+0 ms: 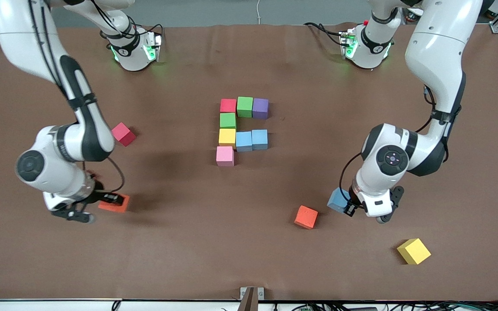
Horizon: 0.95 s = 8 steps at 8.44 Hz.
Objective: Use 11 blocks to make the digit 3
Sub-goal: 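Carry the orange cube to the line while the left gripper carries blue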
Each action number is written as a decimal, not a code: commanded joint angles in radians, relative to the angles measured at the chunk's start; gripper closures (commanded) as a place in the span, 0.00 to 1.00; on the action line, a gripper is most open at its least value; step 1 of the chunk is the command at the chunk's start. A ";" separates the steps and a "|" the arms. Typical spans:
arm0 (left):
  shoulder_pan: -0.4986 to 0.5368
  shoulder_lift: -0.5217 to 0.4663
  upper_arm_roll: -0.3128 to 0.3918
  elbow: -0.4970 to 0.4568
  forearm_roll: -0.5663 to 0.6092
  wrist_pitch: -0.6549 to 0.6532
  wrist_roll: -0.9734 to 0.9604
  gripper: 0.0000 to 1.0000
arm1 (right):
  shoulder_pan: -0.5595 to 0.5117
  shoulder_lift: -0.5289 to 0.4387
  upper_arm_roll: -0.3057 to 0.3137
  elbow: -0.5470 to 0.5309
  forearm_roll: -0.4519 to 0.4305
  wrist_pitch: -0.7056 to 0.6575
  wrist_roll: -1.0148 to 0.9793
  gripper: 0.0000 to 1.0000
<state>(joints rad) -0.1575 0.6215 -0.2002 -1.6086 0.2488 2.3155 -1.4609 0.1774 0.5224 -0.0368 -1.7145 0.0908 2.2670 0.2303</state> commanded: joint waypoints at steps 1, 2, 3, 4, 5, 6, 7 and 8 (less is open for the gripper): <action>-0.037 -0.031 0.002 -0.011 -0.010 -0.053 -0.115 0.63 | 0.136 -0.032 -0.012 -0.057 0.000 -0.010 0.012 0.89; -0.056 -0.039 0.002 -0.011 -0.008 -0.065 -0.175 0.63 | 0.196 -0.030 -0.012 -0.062 0.000 -0.007 0.076 0.89; -0.074 -0.040 0.002 -0.011 -0.009 -0.067 -0.220 0.63 | 0.247 -0.027 -0.012 -0.062 0.000 -0.007 0.114 0.89; -0.086 -0.040 0.001 -0.010 -0.010 -0.067 -0.263 0.63 | 0.293 -0.025 -0.012 -0.062 0.000 -0.003 0.156 0.89; -0.092 -0.040 -0.014 -0.010 -0.010 -0.067 -0.298 0.63 | 0.341 -0.025 -0.012 -0.060 0.000 0.008 0.190 0.89; -0.096 -0.040 -0.022 -0.010 -0.010 -0.067 -0.326 0.63 | 0.370 -0.024 -0.012 -0.059 0.001 0.029 0.196 0.89; -0.100 -0.039 -0.037 -0.002 -0.010 -0.067 -0.349 0.63 | 0.385 -0.022 -0.012 -0.053 0.001 0.055 0.228 0.89; -0.103 -0.039 -0.047 0.001 -0.010 -0.067 -0.369 0.63 | 0.399 -0.019 -0.012 -0.051 0.001 0.087 0.245 0.89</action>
<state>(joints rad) -0.2559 0.6032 -0.2394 -1.6068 0.2484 2.2693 -1.8063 0.5612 0.5197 -0.0376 -1.7492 0.0914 2.3278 0.4467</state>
